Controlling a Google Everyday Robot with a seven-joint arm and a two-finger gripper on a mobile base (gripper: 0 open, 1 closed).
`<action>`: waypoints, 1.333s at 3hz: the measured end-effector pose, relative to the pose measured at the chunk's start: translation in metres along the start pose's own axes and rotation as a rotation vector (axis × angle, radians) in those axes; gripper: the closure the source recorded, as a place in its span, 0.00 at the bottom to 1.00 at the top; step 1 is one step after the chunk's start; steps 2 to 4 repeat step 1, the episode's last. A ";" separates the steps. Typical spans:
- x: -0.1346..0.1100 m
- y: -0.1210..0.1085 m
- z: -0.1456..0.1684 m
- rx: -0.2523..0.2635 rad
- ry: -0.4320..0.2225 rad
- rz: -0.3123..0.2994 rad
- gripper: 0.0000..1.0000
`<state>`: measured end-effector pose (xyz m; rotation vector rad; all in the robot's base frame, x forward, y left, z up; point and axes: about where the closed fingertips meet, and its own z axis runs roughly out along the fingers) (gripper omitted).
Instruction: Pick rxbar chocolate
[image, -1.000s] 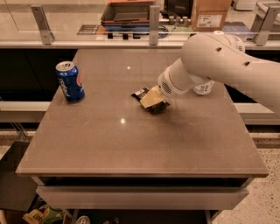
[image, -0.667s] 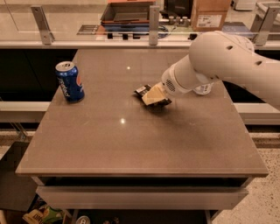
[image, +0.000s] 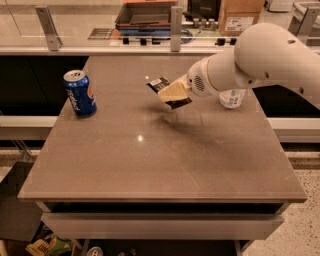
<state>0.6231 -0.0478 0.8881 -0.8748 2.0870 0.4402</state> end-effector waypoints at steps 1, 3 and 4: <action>0.000 0.000 0.000 0.001 0.001 0.000 1.00; 0.000 0.000 0.000 0.001 0.001 0.000 1.00; 0.000 0.000 0.000 0.001 0.001 0.000 1.00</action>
Offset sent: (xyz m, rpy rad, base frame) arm 0.0000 0.0000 0.0000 0.0000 0.0000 0.0000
